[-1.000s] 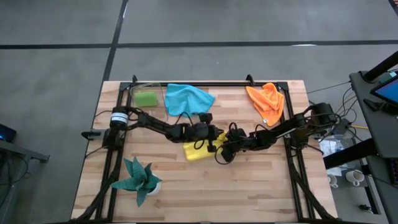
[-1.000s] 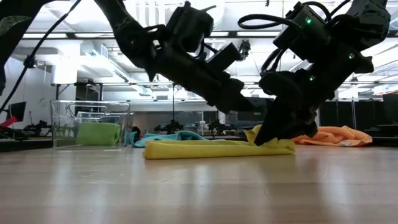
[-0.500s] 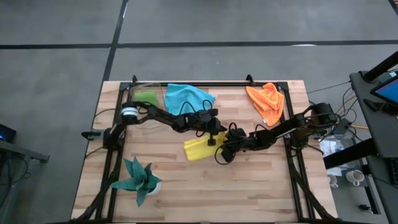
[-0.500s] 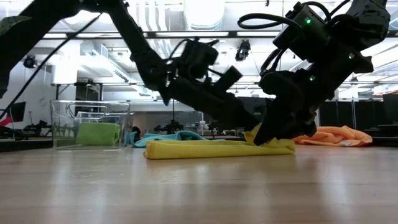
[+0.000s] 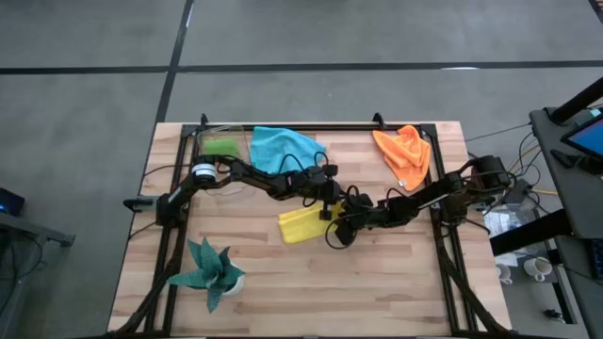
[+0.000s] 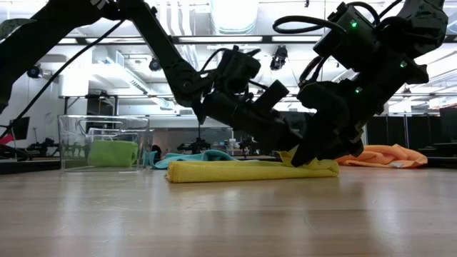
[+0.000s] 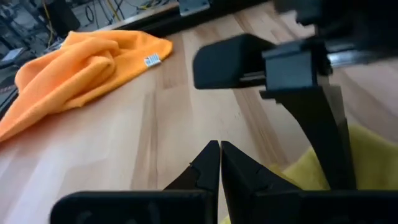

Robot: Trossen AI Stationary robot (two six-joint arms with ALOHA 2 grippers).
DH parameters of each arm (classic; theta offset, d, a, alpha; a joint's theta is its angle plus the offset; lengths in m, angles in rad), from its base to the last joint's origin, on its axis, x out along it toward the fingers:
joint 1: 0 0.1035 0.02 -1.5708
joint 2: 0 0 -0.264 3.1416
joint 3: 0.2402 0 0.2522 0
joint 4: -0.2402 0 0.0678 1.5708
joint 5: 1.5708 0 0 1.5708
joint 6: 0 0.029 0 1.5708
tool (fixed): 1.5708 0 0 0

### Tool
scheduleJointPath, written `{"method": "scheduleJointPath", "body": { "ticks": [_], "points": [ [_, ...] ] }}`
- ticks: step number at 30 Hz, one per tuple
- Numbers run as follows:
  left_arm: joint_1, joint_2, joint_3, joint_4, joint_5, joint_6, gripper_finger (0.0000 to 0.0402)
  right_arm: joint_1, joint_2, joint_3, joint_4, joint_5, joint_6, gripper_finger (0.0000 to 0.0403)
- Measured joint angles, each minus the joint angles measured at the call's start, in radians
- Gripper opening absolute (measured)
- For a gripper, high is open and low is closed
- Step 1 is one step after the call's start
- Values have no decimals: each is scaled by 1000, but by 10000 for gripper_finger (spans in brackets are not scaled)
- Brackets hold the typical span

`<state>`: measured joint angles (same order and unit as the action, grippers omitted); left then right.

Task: Roll microfiber towels into tight, uniform cylinder then place into a basket
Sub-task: Roll the yellow microfiber towel

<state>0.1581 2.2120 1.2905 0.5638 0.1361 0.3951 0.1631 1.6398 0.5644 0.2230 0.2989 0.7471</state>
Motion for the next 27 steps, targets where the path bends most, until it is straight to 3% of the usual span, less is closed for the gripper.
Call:
{"method": "scheduleJointPath", "body": {
  "ticks": [9, 17, 27],
  "points": [
    [1, -17, 48, -249, -2, 41, 0, 0, 0, 0, 0, 0, 0, 146],
    [-4, -115, 24, -355, -1, 58, 0, 0, 0, 0, -1, 4, 1, 146],
    [-12, -123, 13, -444, 49, 85, 0, 0, 0, -1, -2, 8, 6, 146]
  ]
}}
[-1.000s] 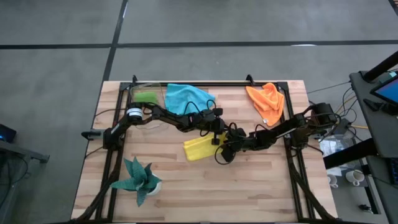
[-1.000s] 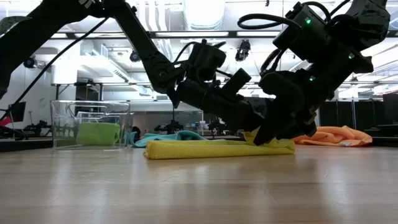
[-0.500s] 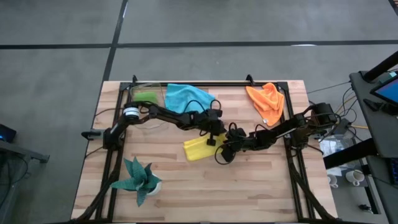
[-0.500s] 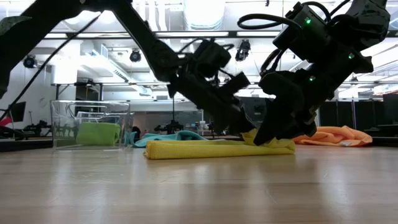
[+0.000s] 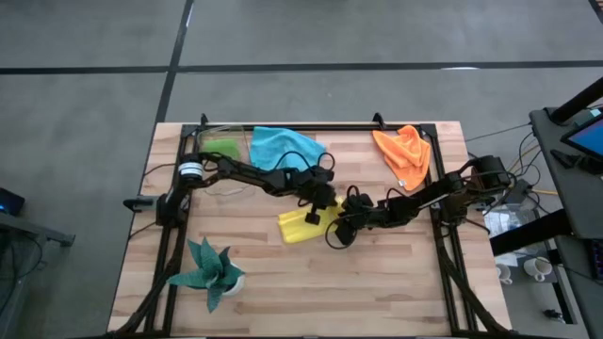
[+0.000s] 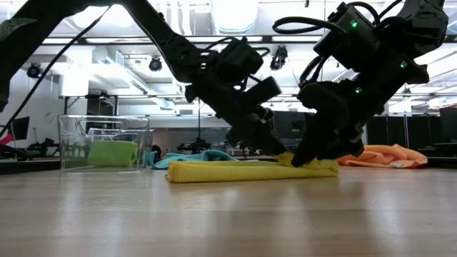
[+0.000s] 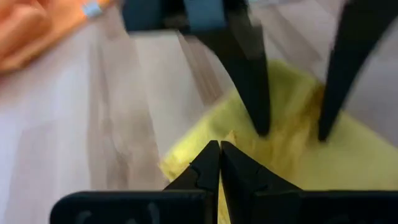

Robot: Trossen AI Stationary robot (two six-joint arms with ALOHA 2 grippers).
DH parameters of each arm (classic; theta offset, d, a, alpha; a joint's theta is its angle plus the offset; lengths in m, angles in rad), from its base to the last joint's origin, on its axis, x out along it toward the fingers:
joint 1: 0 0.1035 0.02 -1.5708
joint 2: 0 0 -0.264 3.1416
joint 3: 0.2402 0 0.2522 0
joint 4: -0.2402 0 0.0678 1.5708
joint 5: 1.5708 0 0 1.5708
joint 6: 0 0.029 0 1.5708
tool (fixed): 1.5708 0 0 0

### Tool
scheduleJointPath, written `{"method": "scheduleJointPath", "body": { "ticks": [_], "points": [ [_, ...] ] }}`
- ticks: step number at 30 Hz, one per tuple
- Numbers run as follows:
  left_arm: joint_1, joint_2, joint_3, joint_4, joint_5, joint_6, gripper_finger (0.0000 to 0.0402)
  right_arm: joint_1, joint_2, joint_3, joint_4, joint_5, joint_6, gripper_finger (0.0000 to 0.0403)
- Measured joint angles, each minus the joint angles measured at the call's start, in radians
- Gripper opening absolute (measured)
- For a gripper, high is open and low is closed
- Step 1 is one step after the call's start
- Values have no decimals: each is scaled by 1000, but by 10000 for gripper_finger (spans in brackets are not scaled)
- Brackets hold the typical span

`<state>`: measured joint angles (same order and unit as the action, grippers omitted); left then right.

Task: Roll microfiber towels into tight, uniform cylinder then place into a basket
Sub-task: Roll the yellow microfiber towel

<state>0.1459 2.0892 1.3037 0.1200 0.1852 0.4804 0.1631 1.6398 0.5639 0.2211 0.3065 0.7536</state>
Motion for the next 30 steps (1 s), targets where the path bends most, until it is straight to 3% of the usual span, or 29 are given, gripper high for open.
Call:
{"method": "scheduleJointPath", "body": {
  "ticks": [9, 13, 19, 23, 30],
  "points": [
    [-1, -76, 0, -224, -18, 30, 0, 0, 0, -1, 0, 1, 0, 146],
    [-3, -99, -3, -303, -94, 34, 0, 0, 0, -1, 0, 2, -2, 146],
    [-17, -128, -11, -97, -108, -6, 0, 0, 0, -1, 0, 6, -2, 146],
    [-49, -128, -40, 66, -62, -52, 0, 0, 0, -2, 0, 8, -2, 146],
    [-90, -105, -74, 160, -70, -107, 0, 0, 0, -2, 1, 8, -2, 146]
  ]
}}
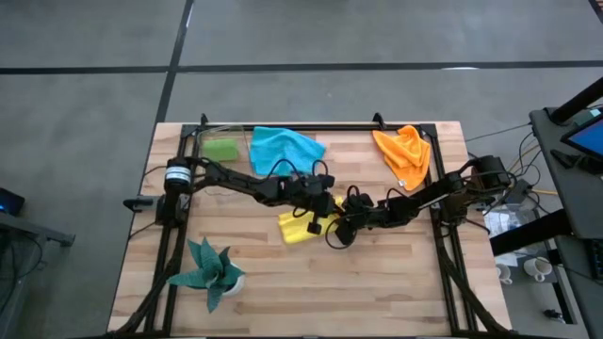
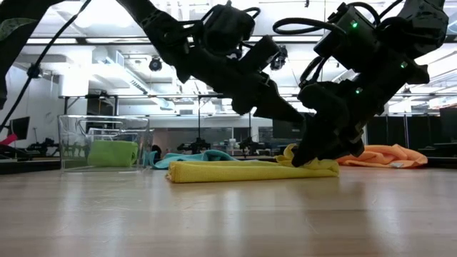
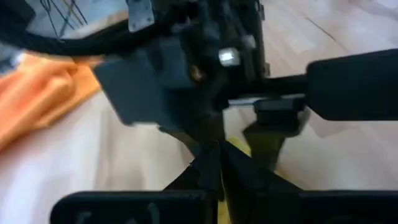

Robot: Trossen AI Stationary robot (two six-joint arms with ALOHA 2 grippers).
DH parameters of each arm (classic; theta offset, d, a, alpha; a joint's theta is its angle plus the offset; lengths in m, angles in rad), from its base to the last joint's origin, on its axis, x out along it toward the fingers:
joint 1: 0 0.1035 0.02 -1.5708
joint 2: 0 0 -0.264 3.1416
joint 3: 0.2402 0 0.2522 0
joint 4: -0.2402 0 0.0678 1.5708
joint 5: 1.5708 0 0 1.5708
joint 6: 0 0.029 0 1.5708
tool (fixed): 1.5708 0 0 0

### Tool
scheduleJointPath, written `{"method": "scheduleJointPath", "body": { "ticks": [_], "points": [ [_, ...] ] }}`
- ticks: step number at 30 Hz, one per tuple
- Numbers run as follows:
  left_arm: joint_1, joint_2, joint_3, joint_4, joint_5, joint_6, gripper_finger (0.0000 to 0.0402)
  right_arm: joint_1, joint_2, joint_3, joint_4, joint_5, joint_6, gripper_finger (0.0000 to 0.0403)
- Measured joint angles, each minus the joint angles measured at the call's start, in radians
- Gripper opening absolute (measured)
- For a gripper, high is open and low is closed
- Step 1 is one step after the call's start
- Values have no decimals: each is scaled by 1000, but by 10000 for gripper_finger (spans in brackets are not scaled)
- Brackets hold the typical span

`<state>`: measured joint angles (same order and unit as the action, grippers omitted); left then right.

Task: Roll microfiber towels into tight, uniform cylinder then place into a basket
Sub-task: Roll the yellow microfiber towel

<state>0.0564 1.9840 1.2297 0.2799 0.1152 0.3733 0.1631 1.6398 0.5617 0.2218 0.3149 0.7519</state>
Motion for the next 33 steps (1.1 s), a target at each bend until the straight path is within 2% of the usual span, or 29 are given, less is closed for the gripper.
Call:
{"method": "scheduleJointPath", "body": {
  "ticks": [5, 13, 25, 30, 33],
  "points": [
    [9, 59, 8, 19, -72, -57, 0, 0, 0, 0, 3, 0, 7, 146],
    [4, 85, 26, 89, -64, -55, 0, 0, 0, 0, 5, 0, 7, 146],
    [40, 145, 36, 41, -73, -107, 0, 0, 0, 1, 7, 0, 6, 146],
    [40, 150, 27, 29, -129, -107, 0, 0, 0, 1, 7, 1, 6, 146],
    [38, 126, 25, -38, -138, -106, 0, 0, 0, 1, 7, 1, 6, 146]
  ]
}}
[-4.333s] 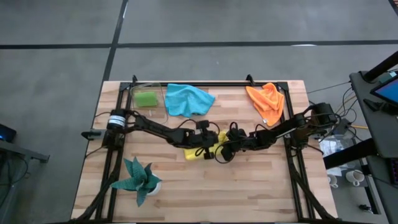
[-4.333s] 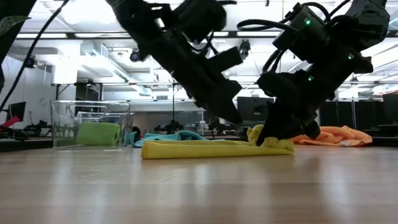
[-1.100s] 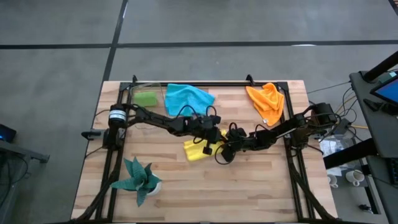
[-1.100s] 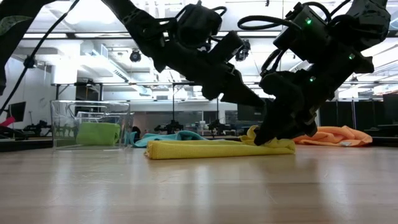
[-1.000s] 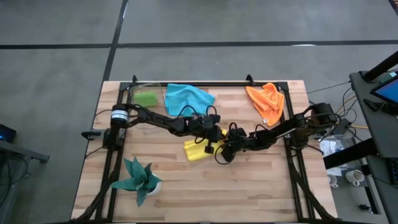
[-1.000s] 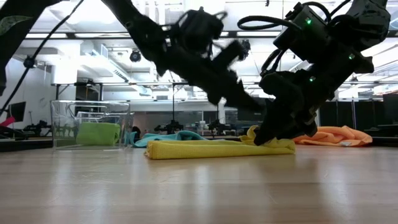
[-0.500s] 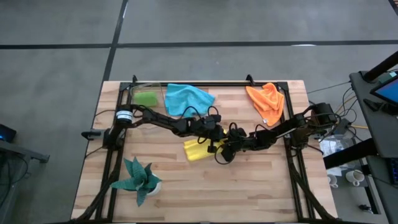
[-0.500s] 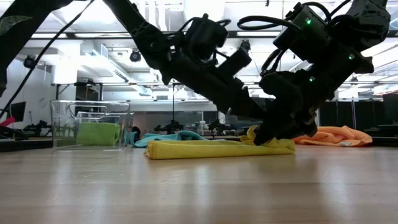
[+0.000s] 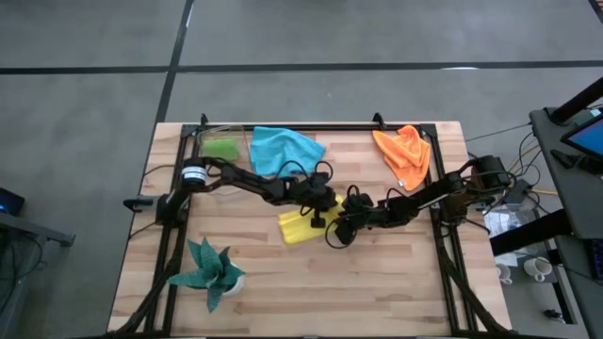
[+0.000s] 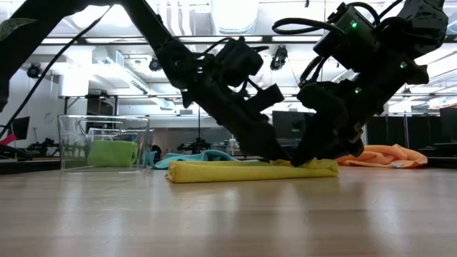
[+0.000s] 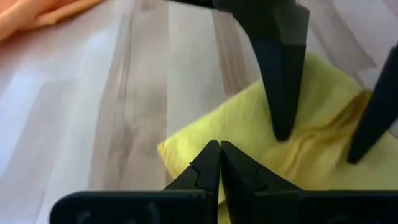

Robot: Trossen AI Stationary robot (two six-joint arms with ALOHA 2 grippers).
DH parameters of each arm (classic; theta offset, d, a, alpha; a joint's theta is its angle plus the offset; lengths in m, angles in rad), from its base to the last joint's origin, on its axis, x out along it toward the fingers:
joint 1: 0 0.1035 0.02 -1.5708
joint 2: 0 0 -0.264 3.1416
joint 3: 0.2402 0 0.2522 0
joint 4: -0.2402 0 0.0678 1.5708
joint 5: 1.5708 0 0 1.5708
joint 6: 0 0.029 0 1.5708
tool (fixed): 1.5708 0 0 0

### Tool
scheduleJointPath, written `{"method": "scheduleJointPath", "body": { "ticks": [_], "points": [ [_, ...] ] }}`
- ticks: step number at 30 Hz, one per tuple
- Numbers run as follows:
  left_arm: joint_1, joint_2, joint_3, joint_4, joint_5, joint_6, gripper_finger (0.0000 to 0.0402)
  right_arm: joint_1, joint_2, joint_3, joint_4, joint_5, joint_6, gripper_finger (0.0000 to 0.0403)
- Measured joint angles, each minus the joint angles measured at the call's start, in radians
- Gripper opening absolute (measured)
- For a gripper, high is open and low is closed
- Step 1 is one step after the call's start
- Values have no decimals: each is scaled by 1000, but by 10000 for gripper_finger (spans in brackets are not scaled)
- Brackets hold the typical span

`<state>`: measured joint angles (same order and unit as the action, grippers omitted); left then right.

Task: Roll microfiber towels into tight, uniform cylinder then place into a basket
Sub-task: Roll the yellow microfiber towel

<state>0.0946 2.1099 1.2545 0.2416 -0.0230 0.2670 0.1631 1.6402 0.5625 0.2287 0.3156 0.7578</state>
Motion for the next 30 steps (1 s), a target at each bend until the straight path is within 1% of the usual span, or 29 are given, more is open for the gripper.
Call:
{"method": "scheduleJointPath", "body": {
  "ticks": [6, 14, 18, 21, 23, 26, 30],
  "points": [
    [-13, -19, -5, -76, -9, 1, 0, 0, 0, 0, -3, 0, 0, 146],
    [-17, 1, -32, -40, -13, -19, 0, 0, -18, 0, -21, -1, -44, 146],
    [-17, 4, -56, 13, -16, -27, 0, 0, -79, 0, -60, 4, -68, 146],
    [-17, 4, -84, 69, -29, -43, 0, 0, -144, 0, -150, 24, -77, 146],
    [-17, 4, -90, 77, -35, -50, 0, 2, -188, 0, -203, 36, -78, 146],
    [-17, 2, -95, 74, -36, -51, 0, 14, -243, -6, -225, 96, -79, 146],
    [-17, -2, -96, 74, -37, -51, 0, 66, -266, -37, -225, 298, -43, 146]
  ]
}}
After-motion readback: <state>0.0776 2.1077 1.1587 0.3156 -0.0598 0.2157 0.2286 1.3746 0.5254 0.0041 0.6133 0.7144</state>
